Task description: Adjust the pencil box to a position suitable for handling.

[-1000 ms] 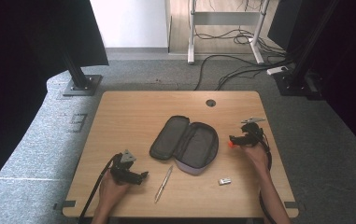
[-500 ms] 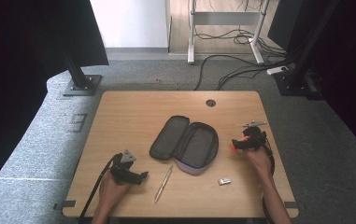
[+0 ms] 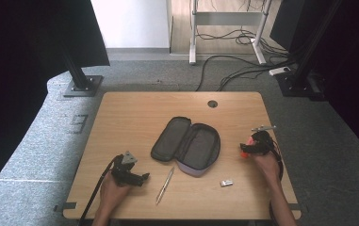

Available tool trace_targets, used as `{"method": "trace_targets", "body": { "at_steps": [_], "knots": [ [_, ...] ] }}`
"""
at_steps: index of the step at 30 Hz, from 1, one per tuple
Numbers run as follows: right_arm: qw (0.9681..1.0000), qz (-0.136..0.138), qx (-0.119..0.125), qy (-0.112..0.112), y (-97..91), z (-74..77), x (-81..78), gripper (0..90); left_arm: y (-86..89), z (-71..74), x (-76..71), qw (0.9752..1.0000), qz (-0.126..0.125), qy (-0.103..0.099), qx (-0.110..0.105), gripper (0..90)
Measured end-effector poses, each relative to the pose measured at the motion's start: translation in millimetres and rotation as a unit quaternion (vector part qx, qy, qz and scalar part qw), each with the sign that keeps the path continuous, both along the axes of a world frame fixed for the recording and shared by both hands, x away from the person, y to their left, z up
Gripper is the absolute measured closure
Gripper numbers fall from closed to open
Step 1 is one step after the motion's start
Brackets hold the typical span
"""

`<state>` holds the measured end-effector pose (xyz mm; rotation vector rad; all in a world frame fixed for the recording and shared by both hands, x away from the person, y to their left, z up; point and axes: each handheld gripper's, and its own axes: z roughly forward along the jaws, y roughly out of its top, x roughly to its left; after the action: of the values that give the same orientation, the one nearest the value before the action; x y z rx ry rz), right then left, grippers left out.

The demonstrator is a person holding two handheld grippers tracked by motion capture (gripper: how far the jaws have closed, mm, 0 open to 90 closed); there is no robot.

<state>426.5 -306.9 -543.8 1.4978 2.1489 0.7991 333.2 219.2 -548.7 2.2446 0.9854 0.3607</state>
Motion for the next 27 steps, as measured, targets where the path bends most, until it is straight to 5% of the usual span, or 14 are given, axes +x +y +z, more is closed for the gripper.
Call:
{"method": "trace_targets", "body": {
  "at_steps": [16,27],
  "knots": [
    [0.9999,-0.002,0.014,-0.004,-12.2,3.9,-12.2,64.9,0.0,0.0,0.0,1.0000,0.000,0.000,0.000,0.5],
    [1.0000,-0.007,0.003,-0.003,-9.8,5.3,-13.0,65.8,0.0,0.1,0.0,1.0000,0.000,0.000,0.000,0.5]
  ]
}}
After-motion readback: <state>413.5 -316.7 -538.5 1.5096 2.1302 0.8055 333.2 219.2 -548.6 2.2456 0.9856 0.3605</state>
